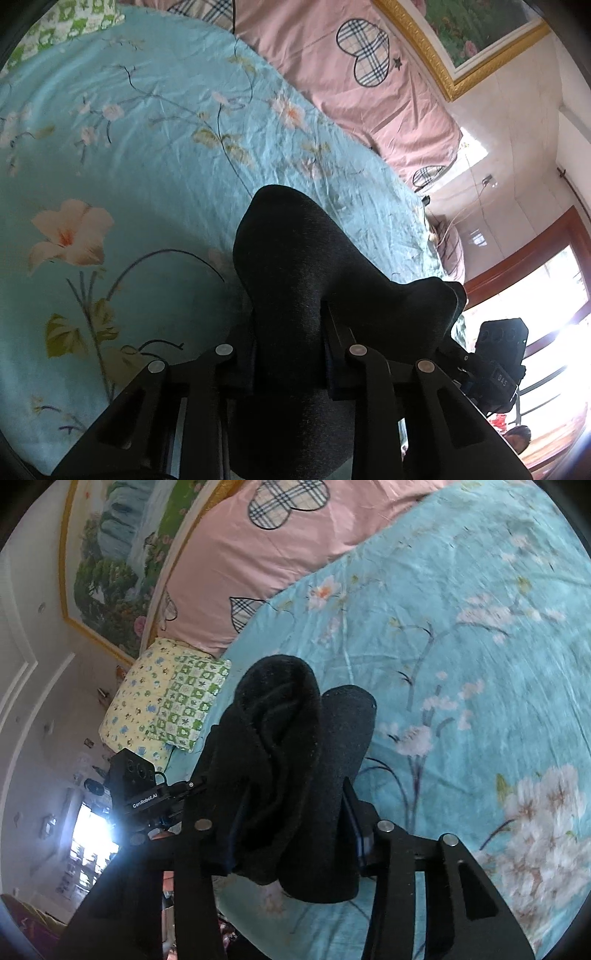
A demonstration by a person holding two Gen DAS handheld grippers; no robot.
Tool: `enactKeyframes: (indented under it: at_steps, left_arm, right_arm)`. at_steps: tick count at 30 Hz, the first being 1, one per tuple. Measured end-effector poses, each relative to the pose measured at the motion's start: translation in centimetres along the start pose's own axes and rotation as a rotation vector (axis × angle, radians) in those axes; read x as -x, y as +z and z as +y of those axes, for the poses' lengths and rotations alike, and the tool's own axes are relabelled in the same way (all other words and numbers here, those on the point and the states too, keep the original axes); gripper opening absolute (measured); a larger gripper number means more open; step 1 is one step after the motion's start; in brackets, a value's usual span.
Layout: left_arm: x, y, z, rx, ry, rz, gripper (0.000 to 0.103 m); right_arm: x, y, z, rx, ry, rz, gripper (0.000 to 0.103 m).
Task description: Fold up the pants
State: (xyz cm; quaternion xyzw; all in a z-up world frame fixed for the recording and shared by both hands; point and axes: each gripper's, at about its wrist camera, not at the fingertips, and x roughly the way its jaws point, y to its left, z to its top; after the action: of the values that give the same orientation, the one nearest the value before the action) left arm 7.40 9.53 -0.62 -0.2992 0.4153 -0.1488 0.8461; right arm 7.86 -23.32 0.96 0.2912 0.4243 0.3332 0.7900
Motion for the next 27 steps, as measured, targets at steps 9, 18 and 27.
enactKeyframes:
  at_steps: [9, 18, 27]
  left_arm:
    - [5.3, 0.7, -0.1, -0.029, 0.078, -0.126, 0.025]
    - [8.9, 2.8, 2.1, -0.002, 0.148, -0.212, 0.025]
    - [10.3, 5.6, 5.2, 0.031, 0.203, -0.262, 0.025]
  right_arm:
    - [-2.3, 1.4, 3.0, 0.065, 0.059, 0.025, 0.045]
    - [-7.0, 3.8, 6.4, 0.134, 0.112, 0.065, 0.045]
    - [-12.4, 6.0, 8.7, 0.181, 0.127, 0.102, 0.045]
